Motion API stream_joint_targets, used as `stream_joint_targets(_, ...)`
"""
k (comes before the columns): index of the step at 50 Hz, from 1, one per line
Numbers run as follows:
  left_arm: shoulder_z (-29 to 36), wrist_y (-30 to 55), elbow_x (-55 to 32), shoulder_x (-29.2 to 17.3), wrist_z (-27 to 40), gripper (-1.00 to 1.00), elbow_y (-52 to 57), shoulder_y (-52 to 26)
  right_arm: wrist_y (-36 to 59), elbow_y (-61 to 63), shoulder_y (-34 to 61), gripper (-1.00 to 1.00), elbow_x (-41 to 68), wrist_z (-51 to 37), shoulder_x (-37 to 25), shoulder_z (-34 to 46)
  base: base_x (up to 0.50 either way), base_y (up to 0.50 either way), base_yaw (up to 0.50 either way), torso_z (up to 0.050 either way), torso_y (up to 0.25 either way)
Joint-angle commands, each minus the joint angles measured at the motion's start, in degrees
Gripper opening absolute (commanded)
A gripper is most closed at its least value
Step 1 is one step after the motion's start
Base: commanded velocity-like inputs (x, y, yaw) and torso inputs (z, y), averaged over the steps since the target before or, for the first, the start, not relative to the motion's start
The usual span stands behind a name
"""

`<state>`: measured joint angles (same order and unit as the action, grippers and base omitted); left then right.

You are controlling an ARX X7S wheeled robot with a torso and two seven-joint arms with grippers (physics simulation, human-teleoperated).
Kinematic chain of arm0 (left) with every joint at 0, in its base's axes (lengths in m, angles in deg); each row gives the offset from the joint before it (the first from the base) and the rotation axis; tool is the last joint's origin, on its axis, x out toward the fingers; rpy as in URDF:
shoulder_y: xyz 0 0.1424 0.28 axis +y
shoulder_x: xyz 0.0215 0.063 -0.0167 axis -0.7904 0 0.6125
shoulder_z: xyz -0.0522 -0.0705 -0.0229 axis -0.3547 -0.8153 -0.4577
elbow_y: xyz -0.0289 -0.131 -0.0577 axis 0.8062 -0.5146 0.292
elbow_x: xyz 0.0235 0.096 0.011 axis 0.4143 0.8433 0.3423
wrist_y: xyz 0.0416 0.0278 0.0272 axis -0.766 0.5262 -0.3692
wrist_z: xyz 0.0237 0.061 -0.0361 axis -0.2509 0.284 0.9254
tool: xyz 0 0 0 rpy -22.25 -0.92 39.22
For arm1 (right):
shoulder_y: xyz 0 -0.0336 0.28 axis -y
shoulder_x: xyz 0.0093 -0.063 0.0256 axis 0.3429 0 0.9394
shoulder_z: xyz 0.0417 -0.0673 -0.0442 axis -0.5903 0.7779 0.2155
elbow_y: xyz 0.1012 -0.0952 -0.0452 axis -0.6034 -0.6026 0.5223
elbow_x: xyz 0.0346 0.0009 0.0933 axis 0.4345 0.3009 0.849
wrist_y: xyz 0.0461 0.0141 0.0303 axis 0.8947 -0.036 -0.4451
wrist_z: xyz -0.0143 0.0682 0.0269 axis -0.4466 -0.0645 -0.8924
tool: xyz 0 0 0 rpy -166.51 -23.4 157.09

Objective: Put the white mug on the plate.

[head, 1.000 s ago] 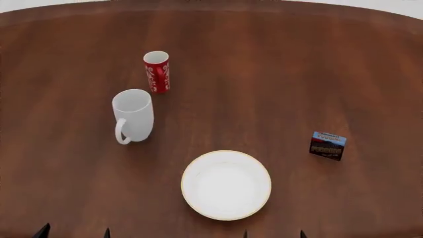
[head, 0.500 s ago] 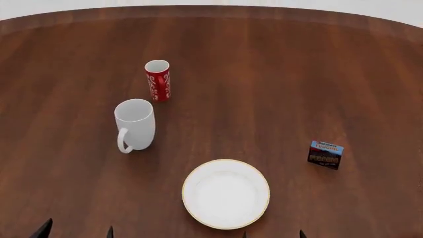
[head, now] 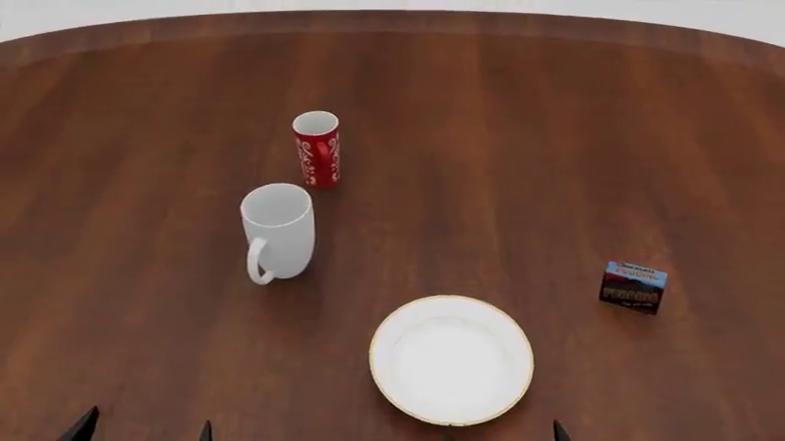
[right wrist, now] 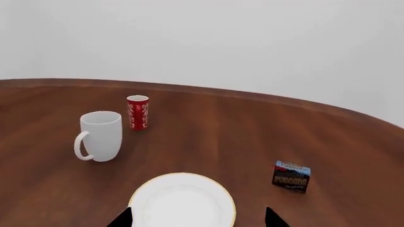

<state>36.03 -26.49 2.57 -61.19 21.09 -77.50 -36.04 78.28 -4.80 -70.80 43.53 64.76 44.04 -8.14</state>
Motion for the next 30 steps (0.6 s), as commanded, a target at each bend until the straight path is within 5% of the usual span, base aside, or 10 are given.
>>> stream_joint_targets(1, 0.27, 0.01, -1.72, -0.54, 0.28, 1.00, -1.02, 0.14, 1.24, 0.77, 0.48, 1.00, 0.06, -0.16, -0.55, 1.54, 0.00, 0.50, 0.00, 0.000, 0.000)
stream_joint_targets(30, 0.57, -1.84, -4.99, -1.49, 0.83, 1.00, -4.71, 0.52, 1.11, 0.56, 0.71, 1.00, 0.72, -1.53, -1.53, 3.06, 0.00, 0.50, 0.00, 0.000, 0.000)
